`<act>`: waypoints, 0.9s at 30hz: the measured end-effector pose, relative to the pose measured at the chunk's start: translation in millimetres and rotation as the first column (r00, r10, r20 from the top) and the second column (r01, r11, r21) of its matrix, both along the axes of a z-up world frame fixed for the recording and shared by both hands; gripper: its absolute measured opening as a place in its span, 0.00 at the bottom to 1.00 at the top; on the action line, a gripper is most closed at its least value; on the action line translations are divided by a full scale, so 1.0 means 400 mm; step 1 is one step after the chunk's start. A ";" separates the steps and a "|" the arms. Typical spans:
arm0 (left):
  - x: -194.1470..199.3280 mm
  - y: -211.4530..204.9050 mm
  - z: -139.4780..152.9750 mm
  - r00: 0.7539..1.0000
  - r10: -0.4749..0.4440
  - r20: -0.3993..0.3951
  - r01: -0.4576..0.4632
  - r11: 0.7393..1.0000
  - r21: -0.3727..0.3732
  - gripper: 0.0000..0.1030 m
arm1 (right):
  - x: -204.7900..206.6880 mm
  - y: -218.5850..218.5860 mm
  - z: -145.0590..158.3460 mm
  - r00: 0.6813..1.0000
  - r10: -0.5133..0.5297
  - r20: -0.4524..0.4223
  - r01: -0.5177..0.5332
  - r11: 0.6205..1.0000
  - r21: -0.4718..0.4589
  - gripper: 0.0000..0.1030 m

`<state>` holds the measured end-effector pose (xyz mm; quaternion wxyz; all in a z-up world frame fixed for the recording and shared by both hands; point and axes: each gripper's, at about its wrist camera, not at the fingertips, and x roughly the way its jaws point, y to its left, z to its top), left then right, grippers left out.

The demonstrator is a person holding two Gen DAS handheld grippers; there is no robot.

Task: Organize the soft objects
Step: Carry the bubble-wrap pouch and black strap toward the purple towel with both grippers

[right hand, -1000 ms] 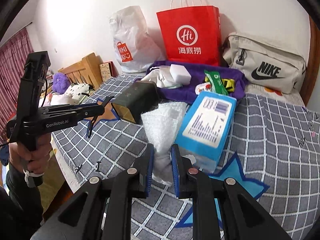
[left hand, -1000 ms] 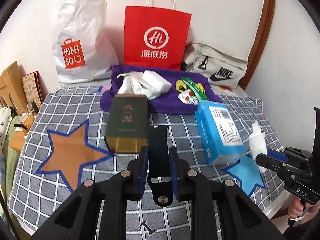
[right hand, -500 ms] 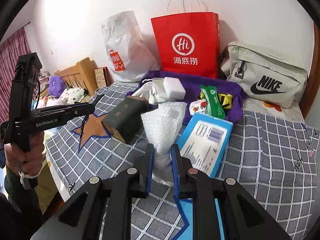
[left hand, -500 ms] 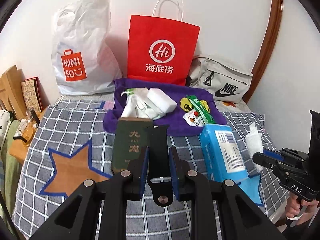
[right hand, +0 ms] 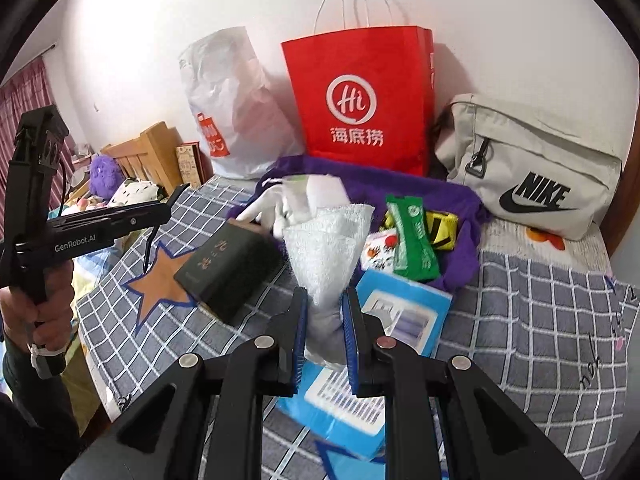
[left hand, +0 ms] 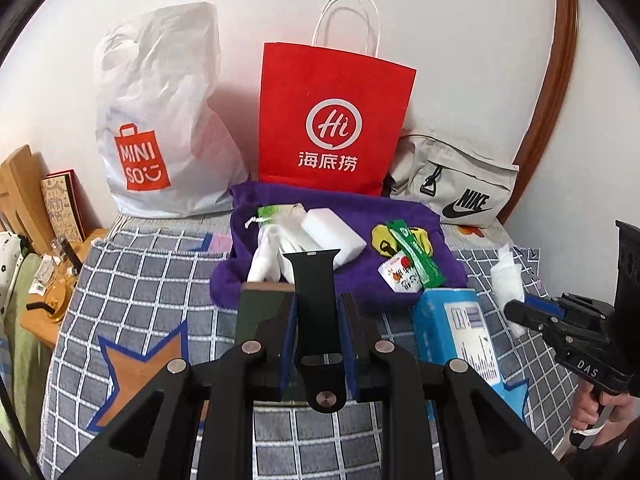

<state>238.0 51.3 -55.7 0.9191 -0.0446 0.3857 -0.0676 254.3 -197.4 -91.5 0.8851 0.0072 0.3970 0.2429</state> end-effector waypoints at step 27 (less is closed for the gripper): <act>0.232 0.021 -0.021 0.999 0.025 -0.024 -0.024 0.999 0.028 0.20 | 0.288 -0.002 0.031 0.998 -0.021 0.059 0.021 1.000 -0.013 0.17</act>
